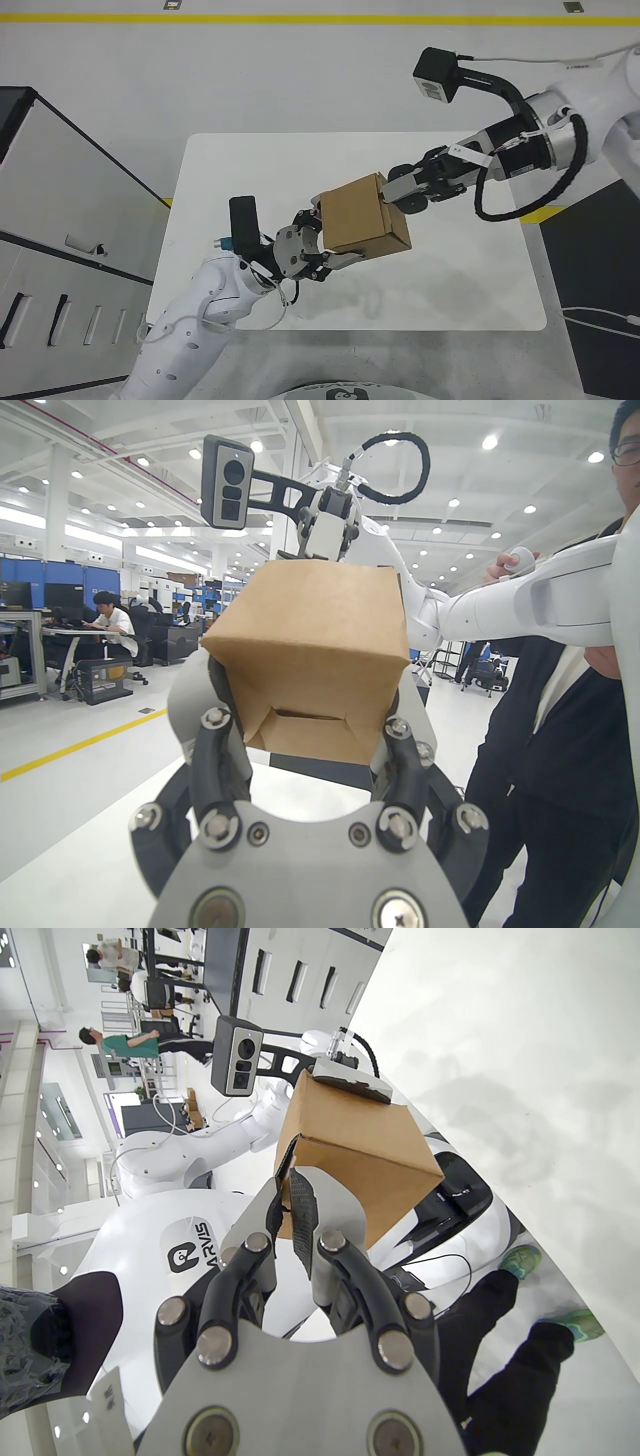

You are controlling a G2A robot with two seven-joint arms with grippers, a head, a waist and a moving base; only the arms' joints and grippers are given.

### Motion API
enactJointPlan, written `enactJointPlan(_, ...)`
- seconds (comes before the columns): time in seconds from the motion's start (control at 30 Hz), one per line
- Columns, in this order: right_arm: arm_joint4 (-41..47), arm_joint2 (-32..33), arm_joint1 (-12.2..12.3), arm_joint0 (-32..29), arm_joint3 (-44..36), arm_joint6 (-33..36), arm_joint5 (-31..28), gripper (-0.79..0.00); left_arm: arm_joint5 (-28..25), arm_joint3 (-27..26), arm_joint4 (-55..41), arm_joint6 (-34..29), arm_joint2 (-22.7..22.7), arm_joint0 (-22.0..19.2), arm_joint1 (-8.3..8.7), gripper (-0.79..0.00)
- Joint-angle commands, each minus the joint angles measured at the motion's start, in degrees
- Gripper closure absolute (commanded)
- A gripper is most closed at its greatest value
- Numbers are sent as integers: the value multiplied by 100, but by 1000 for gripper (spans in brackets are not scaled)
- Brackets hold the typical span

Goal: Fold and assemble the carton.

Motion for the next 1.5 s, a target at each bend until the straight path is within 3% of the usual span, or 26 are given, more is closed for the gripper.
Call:
enactJointPlan(0.0, -7, 33, 2, -26, -7, -1, -1, 0, -2, 5, -21, 14, 0, -3, -1, 0)
enactJointPlan(1.47, -220, 464, -156, -513, -110, -274, -422, 0, -212, 89, -192, -20, 58, -75, -7, 0)
